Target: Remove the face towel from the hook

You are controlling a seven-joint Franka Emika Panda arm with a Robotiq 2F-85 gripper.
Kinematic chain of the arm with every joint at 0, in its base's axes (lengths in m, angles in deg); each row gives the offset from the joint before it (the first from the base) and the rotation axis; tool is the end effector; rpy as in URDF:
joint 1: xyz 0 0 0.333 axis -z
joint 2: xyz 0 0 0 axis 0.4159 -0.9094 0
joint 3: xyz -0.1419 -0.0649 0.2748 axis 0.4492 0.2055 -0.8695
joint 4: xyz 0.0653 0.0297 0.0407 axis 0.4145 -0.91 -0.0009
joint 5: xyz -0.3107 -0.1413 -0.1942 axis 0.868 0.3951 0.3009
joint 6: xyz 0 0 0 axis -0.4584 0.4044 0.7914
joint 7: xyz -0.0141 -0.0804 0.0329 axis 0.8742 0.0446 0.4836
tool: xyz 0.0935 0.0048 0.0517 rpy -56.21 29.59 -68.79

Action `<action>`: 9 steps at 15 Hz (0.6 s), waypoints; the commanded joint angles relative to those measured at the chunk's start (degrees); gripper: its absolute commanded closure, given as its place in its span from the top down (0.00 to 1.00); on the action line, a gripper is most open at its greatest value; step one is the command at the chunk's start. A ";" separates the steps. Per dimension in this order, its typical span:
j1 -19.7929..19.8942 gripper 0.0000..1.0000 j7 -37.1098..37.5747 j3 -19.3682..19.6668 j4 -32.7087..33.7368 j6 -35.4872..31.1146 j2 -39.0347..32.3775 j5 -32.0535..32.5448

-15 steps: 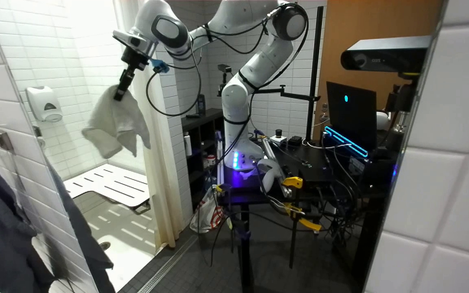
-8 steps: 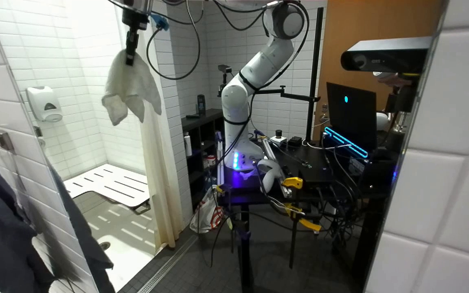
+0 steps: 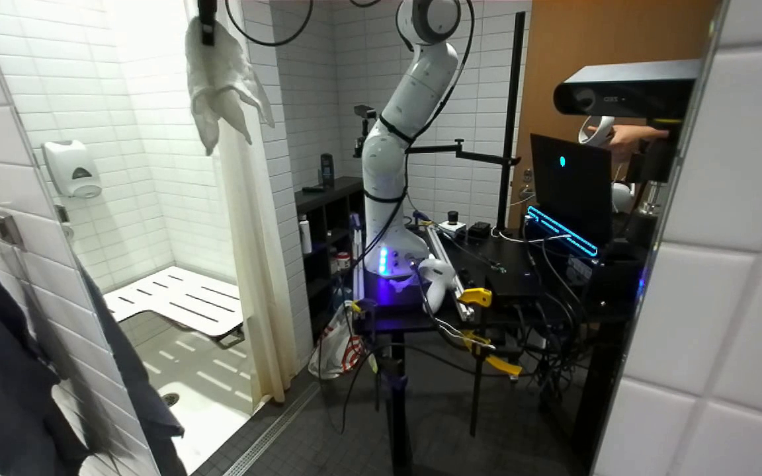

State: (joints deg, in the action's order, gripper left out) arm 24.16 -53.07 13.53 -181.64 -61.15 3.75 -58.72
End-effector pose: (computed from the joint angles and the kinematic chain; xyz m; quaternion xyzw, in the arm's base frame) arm 0.3294 -0.1153 0.7584 -0.9779 0.1536 -0.1150 0.0830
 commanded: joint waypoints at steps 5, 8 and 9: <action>3.10 0.01 -1.53 -0.60 26.16 13.77 -19.31 -4.53; 4.09 0.01 -1.82 -1.46 29.06 13.41 -21.02 -3.73; 4.33 0.01 -1.69 -1.70 28.90 12.76 -20.94 -3.66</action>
State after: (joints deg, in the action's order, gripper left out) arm 26.44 -53.69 13.18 -156.65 -49.39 -15.20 -62.00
